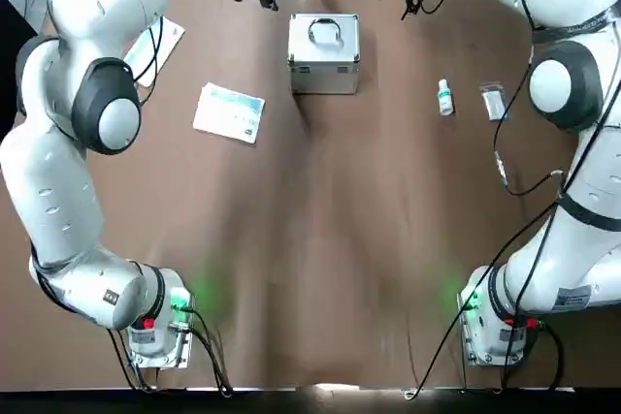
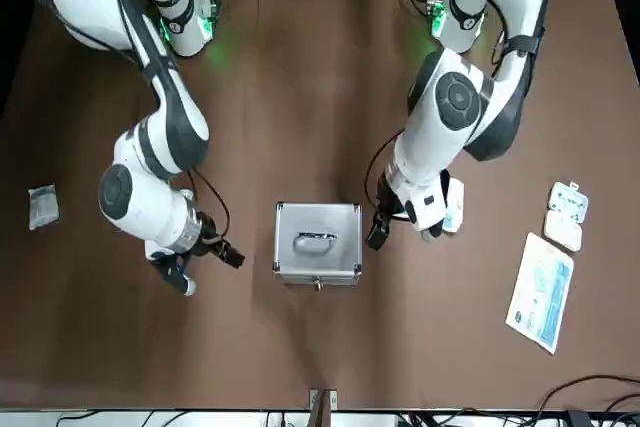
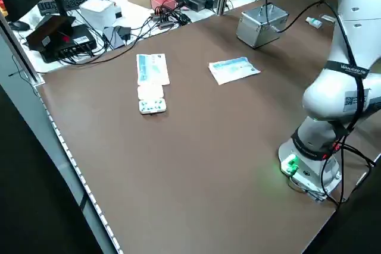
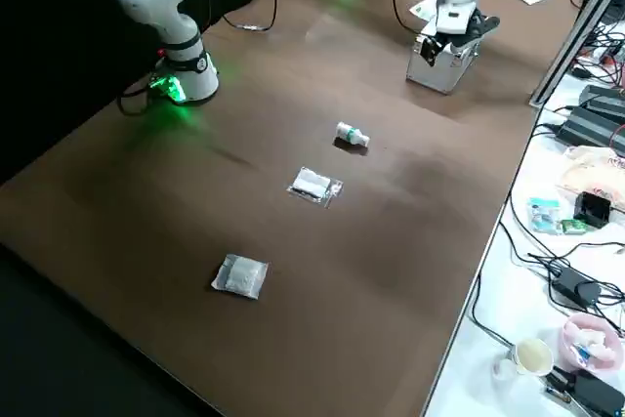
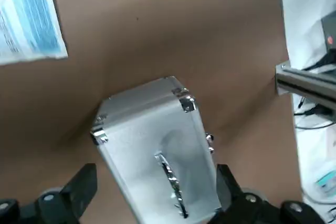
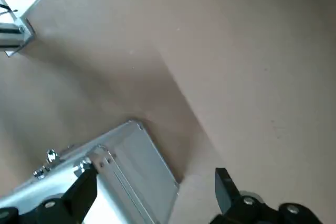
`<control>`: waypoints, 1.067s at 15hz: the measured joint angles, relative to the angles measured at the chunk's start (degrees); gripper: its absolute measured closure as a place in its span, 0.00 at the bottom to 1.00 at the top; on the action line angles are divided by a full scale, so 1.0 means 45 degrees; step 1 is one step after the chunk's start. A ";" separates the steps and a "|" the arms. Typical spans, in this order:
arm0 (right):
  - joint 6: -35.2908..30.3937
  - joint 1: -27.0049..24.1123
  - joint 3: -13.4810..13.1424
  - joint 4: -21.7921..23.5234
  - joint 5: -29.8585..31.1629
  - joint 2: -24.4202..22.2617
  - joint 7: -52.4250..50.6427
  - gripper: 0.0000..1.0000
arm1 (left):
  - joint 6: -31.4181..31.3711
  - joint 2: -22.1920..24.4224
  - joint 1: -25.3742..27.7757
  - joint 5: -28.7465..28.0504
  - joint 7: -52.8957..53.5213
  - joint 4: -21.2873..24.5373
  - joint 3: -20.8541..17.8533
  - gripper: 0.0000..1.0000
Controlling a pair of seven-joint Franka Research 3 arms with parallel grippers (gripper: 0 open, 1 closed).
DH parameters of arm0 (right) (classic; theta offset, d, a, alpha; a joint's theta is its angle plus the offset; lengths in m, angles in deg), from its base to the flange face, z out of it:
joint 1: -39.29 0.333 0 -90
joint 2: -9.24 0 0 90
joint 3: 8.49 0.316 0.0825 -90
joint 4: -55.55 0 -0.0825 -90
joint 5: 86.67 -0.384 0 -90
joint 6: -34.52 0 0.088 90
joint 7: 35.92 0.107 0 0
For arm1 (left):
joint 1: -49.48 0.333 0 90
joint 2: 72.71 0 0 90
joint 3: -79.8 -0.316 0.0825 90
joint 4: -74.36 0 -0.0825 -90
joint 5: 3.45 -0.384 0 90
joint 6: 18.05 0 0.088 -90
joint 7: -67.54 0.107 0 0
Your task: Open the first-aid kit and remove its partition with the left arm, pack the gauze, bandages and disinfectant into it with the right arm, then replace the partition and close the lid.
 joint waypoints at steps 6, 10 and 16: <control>0.1411 0.0567 -0.0006 -0.0255 -0.0007 0.1287 0.3879 0.01 | -0.0673 -0.0667 -0.0413 -0.0015 -0.2773 -0.0482 -0.0047 0.00; 0.2191 0.0942 -0.0011 -0.0569 -0.0007 0.2256 0.6138 0.01 | -0.0778 -0.1199 -0.0616 -0.0015 -0.4107 -0.1135 -0.0049 0.00; 0.2274 0.1223 -0.0009 -0.1863 -0.0024 0.3458 0.6381 0.01 | -0.1228 -0.1519 -0.0797 -0.0015 -0.4488 -0.1320 0.0000 0.00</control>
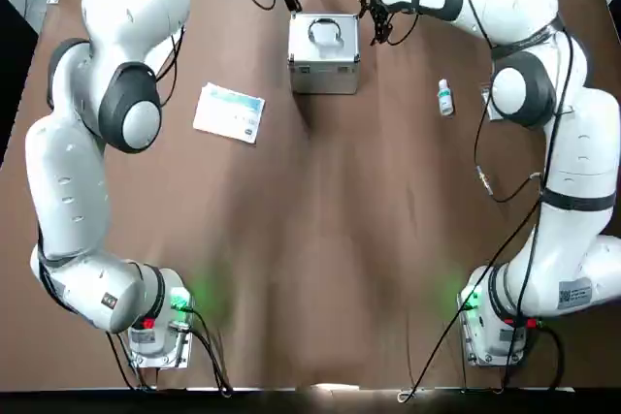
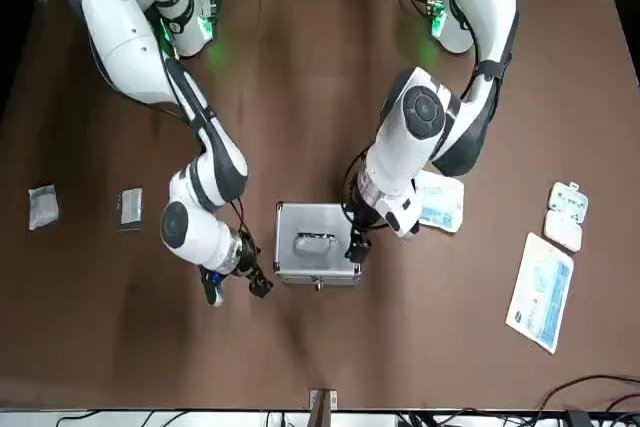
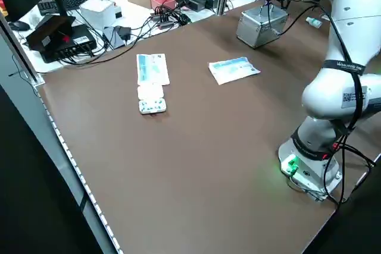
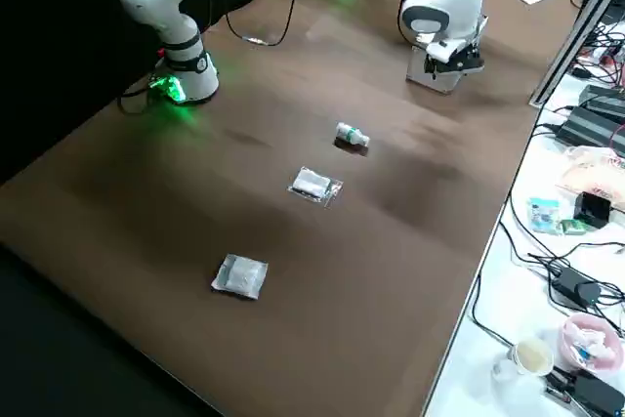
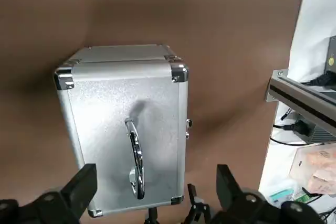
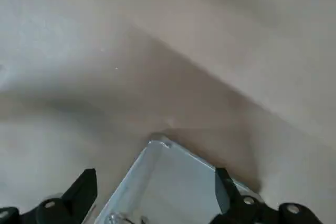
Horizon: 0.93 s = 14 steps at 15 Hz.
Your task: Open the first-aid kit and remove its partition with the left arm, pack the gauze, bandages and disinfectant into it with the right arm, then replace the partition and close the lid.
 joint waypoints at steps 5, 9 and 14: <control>0.0001 0.0186 0.0007 -0.0596 -0.1109 0.0804 0.0027 0.01 | -0.0234 -0.0239 -0.0332 0.0000 -0.0075 -0.0068 0.0035 0.00; -0.0289 0.0192 0.0007 -0.0697 -0.1427 0.0925 0.0060 0.02 | -0.0571 -0.0491 -0.0484 0.0000 -0.0148 -0.0080 0.0036 0.00; -0.0479 0.0209 -0.0068 -0.0699 -0.2349 0.0992 0.0168 0.04 | -0.0661 -0.0821 -0.0781 0.0000 -0.0148 -0.0092 0.0007 0.00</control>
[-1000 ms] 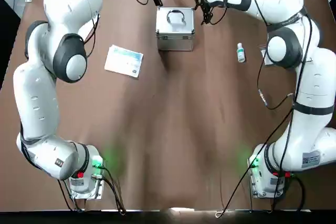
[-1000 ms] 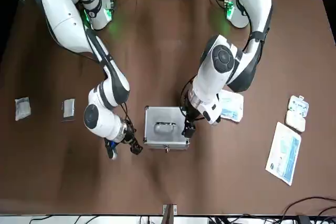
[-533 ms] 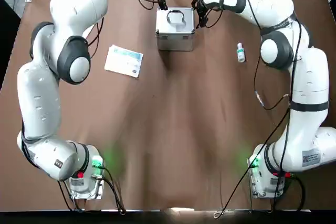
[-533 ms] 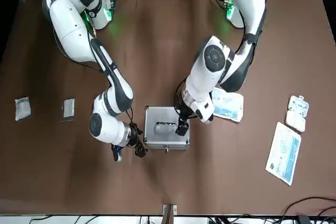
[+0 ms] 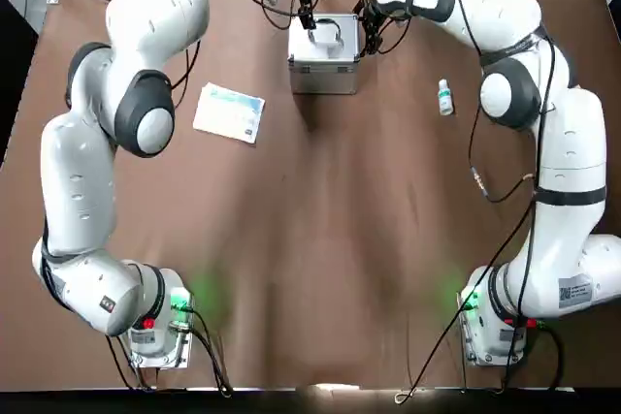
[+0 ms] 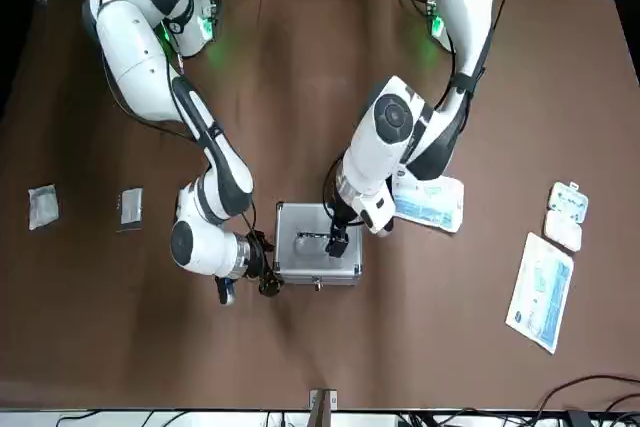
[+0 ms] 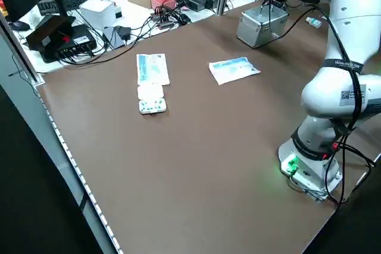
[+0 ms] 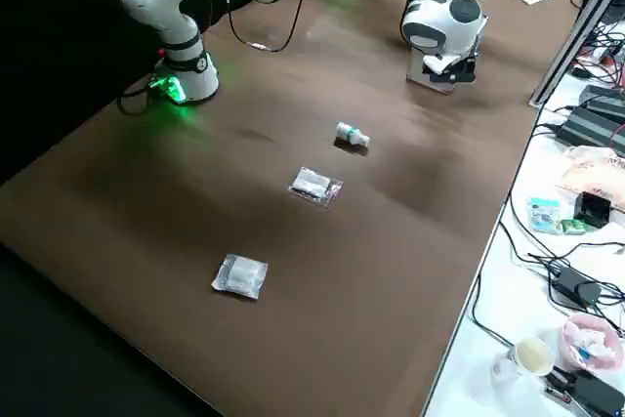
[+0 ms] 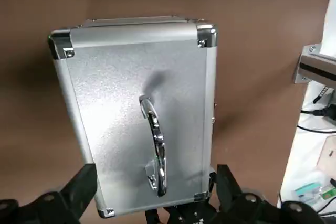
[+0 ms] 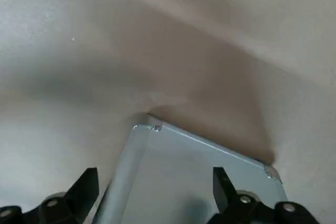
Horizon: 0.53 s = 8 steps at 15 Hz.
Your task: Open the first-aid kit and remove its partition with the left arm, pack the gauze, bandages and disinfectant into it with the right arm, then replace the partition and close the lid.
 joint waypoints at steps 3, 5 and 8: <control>-0.0197 -0.0003 -0.0052 -0.0002 -0.0302 0.0000 0.0072 0.04 | -0.0003 -0.0049 -0.0058 0.0000 0.0000 -0.0001 -0.0006 0.00; -0.0214 -0.0003 -0.0055 -0.0003 -0.0362 0.0003 0.0156 0.04 | -0.0003 -0.0100 -0.0153 0.0000 0.0000 -0.0002 -0.0008 0.00; -0.0247 -0.0005 -0.0102 -0.0002 -0.0871 0.0020 0.0207 0.05 | -0.0003 -0.0257 -0.0322 0.0000 0.0000 -0.0004 -0.0018 0.00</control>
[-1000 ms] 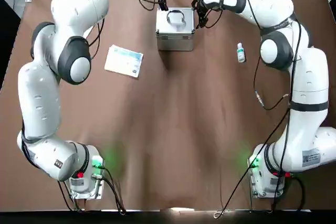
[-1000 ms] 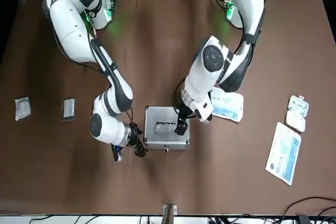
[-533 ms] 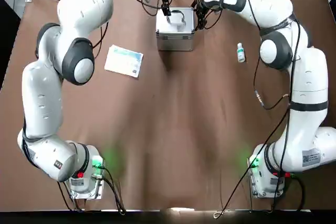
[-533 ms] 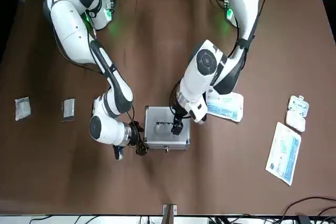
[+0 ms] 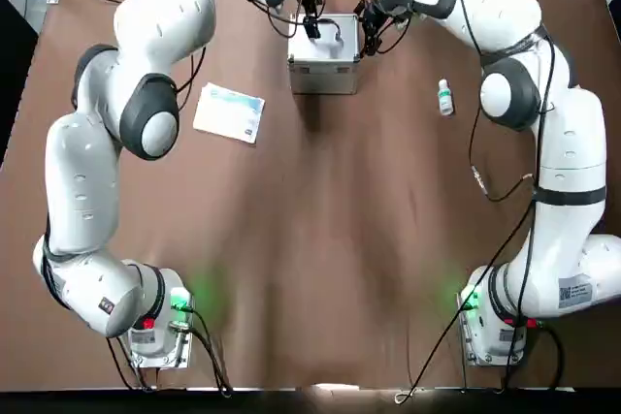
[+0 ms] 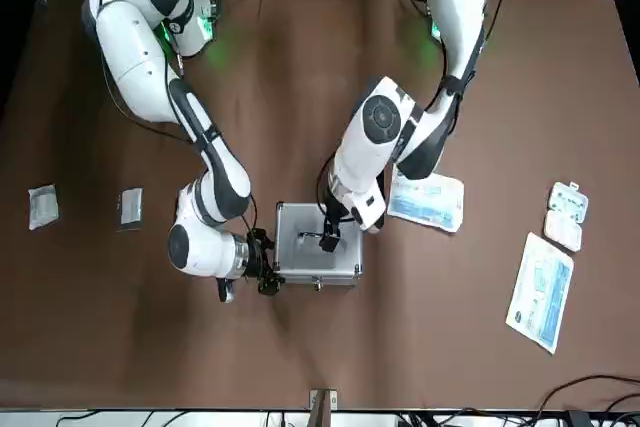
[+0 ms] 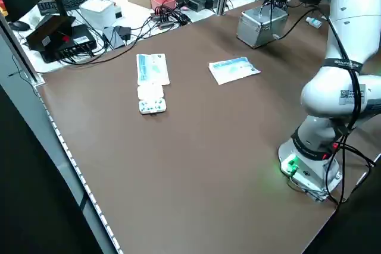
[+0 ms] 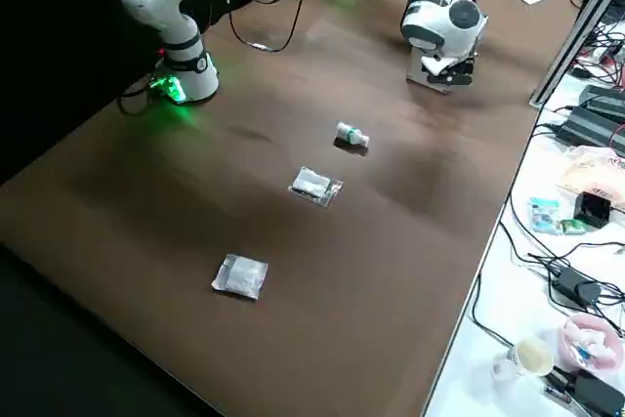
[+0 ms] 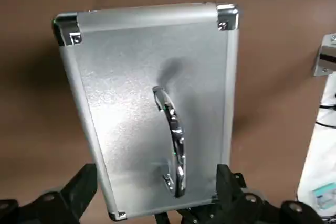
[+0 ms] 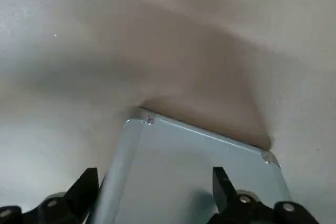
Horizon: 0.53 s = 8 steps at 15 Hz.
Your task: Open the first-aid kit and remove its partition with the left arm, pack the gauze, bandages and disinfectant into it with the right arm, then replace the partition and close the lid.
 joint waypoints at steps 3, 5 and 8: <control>-0.0023 0.0000 -0.0028 0.0000 -0.0244 0.0010 0.0061 0.05 | -0.0035 -0.0163 -0.0069 0.0000 -0.0004 -0.0003 -0.0007 0.00; -0.0043 0.0001 -0.0056 0.0000 -0.0383 0.0023 0.0060 0.05 | -0.0197 -0.0268 -0.0068 0.0000 -0.0004 -0.0006 -0.0018 0.00; -0.0045 0.0000 -0.0066 -0.0001 -0.0426 0.0032 0.0060 0.06 | -0.0509 -0.0403 -0.0068 0.0000 -0.0147 -0.0009 -0.0020 0.00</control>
